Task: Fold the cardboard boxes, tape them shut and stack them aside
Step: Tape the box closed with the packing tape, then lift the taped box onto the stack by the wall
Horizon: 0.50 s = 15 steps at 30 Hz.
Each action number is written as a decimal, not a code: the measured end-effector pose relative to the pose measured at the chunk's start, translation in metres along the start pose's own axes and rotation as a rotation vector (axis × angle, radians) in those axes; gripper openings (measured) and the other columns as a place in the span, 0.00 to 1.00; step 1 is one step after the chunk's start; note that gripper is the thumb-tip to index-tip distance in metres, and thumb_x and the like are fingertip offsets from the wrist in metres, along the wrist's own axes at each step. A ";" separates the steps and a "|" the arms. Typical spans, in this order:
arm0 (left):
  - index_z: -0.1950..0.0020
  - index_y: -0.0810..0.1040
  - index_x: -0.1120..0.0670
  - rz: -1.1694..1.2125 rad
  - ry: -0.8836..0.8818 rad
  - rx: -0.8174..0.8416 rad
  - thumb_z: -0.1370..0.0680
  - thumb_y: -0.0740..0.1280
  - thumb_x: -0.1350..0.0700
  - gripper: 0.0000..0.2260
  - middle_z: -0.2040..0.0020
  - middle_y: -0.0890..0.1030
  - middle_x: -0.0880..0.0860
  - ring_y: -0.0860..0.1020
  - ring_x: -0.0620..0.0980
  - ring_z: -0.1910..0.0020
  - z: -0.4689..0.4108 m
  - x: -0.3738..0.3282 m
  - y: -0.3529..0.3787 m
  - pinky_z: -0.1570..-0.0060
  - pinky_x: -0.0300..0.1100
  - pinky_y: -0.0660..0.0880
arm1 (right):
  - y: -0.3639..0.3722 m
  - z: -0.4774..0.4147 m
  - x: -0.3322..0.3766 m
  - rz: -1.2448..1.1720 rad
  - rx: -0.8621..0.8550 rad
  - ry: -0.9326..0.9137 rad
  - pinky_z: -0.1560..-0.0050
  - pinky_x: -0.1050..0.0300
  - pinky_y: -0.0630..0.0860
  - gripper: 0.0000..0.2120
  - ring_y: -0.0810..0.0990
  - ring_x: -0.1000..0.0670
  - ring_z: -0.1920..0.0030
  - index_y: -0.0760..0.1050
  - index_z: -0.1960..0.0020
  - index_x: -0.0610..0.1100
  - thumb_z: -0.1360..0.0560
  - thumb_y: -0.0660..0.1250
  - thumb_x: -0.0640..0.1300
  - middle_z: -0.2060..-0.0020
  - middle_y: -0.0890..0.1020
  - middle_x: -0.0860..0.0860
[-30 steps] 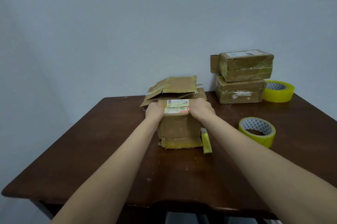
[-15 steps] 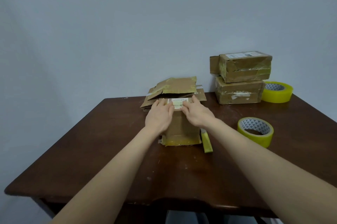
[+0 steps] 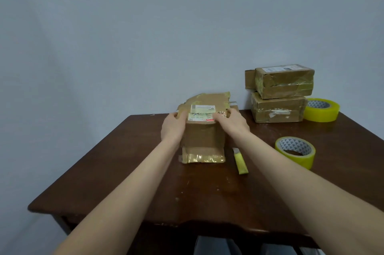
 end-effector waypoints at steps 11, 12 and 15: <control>0.37 0.78 0.51 0.298 0.302 -0.058 0.23 0.64 0.59 0.15 0.44 0.81 0.47 0.78 0.47 0.45 -0.001 -0.107 -0.002 0.44 0.43 0.76 | -0.071 -0.018 0.043 -0.103 -0.385 -0.167 0.43 0.48 0.74 0.28 0.74 0.47 0.39 0.65 0.32 0.55 0.28 0.73 0.48 0.37 0.75 0.55; 0.36 0.77 0.51 0.323 0.315 -0.029 0.22 0.63 0.60 0.15 0.44 0.80 0.46 0.78 0.46 0.45 -0.003 -0.120 0.011 0.46 0.41 0.76 | -0.086 -0.024 0.043 -0.162 -0.432 -0.165 0.44 0.49 0.75 0.28 0.76 0.47 0.40 0.65 0.32 0.55 0.28 0.72 0.46 0.36 0.75 0.55; 0.33 0.74 0.52 0.360 0.347 0.052 0.21 0.61 0.62 0.17 0.41 0.78 0.46 0.76 0.43 0.47 -0.012 -0.165 0.056 0.52 0.32 0.73 | -0.136 -0.049 0.044 -0.307 -0.551 -0.143 0.42 0.48 0.76 0.25 0.78 0.47 0.41 0.63 0.31 0.51 0.25 0.68 0.42 0.38 0.76 0.51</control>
Point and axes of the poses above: each hand's wrist, its own z-axis away from the middle knuckle, its own y-axis out of the palm, x = y × z, the point moved 10 cm from there along -z, towards the middle knuckle
